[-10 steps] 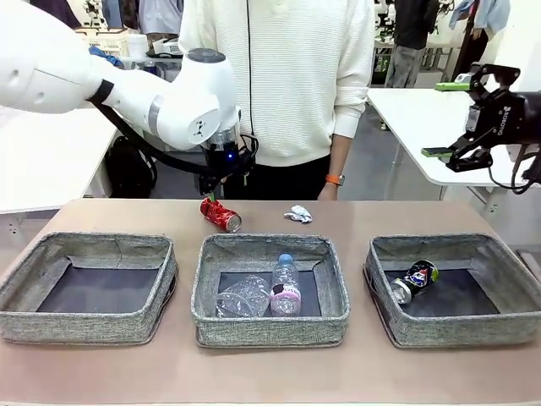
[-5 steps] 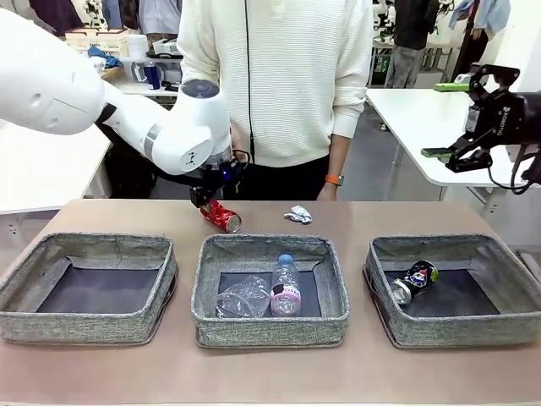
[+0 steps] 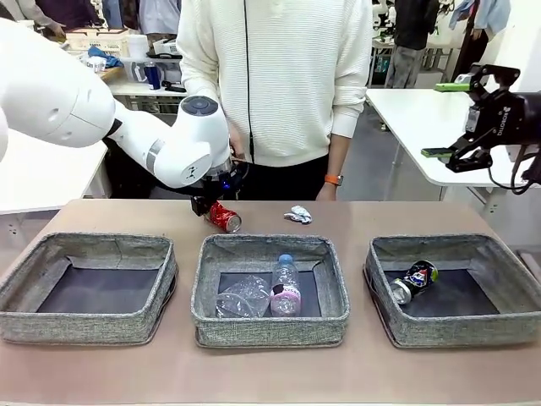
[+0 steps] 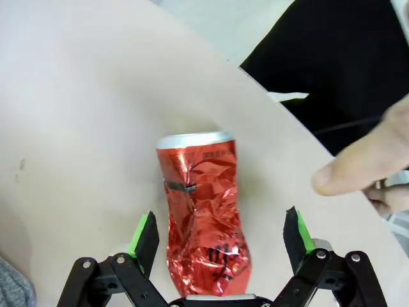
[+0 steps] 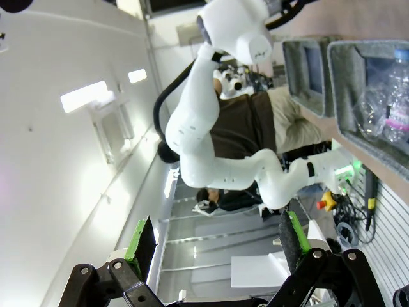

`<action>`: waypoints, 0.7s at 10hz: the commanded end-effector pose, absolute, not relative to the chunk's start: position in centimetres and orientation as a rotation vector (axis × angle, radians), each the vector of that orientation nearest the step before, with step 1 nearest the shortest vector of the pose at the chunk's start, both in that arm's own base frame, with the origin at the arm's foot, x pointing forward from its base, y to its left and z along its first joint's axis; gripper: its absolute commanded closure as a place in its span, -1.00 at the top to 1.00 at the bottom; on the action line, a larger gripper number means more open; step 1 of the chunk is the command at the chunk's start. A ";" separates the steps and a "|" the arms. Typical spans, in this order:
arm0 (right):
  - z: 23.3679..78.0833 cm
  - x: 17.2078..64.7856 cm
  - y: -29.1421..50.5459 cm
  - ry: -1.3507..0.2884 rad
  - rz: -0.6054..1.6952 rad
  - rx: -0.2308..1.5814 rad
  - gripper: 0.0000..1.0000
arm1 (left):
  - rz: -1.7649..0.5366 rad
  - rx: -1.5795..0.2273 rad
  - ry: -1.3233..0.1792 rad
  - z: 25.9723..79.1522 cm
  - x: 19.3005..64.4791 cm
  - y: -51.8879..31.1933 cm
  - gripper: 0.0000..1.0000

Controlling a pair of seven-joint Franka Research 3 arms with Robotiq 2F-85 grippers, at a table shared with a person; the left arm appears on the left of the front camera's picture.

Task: Sort the waste into the appropriate baskets.
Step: Pick up the waste item pointed out by the person.

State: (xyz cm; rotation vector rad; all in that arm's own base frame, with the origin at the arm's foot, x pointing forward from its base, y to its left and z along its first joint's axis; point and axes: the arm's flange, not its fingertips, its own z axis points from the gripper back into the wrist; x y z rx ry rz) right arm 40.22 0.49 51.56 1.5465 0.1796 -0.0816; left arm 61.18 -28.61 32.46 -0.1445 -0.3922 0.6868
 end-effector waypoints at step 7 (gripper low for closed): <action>51.9 40.2 0.4 0.192 -0.092 1.533 1.00 | 0.736 -0.104 -0.342 29.6 61.0 -27.6 1.00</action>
